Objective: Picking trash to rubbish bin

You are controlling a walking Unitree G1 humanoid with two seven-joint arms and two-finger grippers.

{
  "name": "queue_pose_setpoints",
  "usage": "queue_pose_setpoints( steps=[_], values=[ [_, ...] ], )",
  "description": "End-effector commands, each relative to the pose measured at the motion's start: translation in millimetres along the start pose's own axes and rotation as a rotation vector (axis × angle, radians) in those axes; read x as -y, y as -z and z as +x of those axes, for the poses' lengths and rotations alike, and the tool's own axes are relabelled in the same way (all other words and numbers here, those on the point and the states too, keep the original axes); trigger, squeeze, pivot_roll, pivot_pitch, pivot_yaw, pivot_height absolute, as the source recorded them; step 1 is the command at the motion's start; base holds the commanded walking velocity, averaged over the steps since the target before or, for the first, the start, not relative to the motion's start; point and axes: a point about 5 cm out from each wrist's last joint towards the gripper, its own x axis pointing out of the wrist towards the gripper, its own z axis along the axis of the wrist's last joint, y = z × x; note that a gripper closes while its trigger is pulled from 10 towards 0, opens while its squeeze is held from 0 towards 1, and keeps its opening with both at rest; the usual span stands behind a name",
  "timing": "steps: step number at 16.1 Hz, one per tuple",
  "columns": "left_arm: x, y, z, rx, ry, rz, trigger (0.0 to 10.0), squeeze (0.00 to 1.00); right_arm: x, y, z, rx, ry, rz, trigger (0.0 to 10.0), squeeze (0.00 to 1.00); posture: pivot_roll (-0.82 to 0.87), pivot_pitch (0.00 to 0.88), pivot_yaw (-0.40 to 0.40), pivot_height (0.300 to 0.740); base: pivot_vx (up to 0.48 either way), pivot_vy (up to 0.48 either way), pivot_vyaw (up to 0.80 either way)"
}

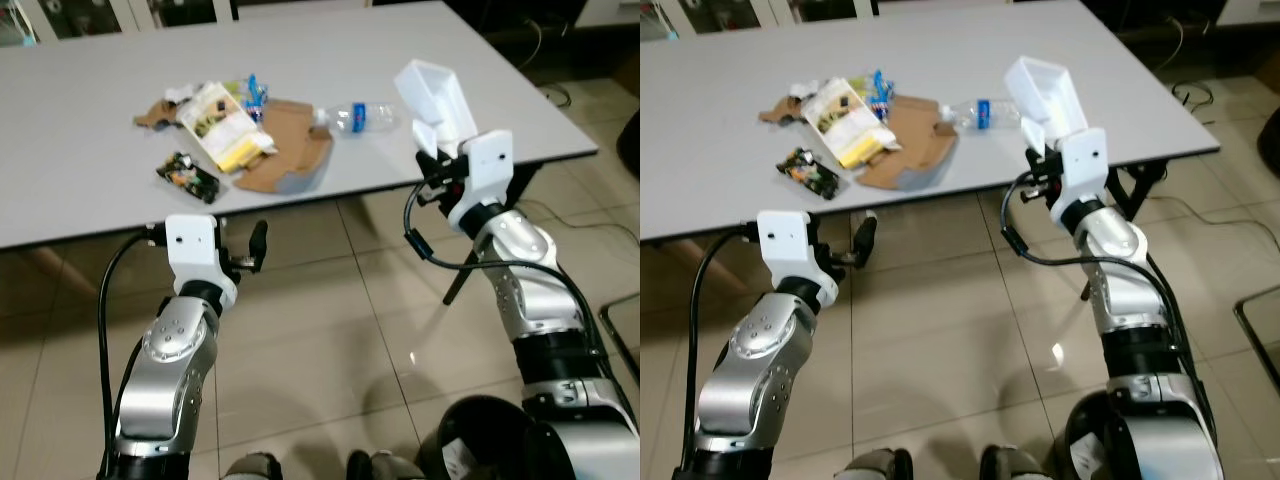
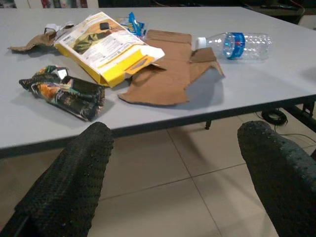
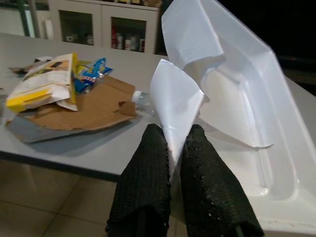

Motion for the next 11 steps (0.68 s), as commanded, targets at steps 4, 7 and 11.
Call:
queue_pose_setpoints(
  steps=[4, 7, 11],
  values=[
    [-2.7, -2.2, -1.1, 0.014, 0.000, -0.010, 10.0, 0.00, -5.1, -4.8, 2.4, 0.022, -0.018, -0.010, 10.0, 0.00, -0.04, 0.152, 0.036, 0.740, 0.074, 0.000, 0.00],
    [-8.5, -1.6, -1.9, 0.012, -0.033, -0.003, 10.0, 0.00, -5.9, -5.0, 2.5, 0.023, -0.019, -0.010, 10.0, 0.00, -0.04, 0.156, 0.038, 0.740, 0.310, 0.089, 0.00],
    [-10.5, -1.7, -1.9, 0.010, -0.036, 0.003, 10.0, 0.00, -6.9, -3.3, 1.7, 0.024, -0.017, -0.002, 10.0, 0.00, -0.04, 0.154, 0.040, 0.740, 0.312, 0.267, 0.00]
  ],
)
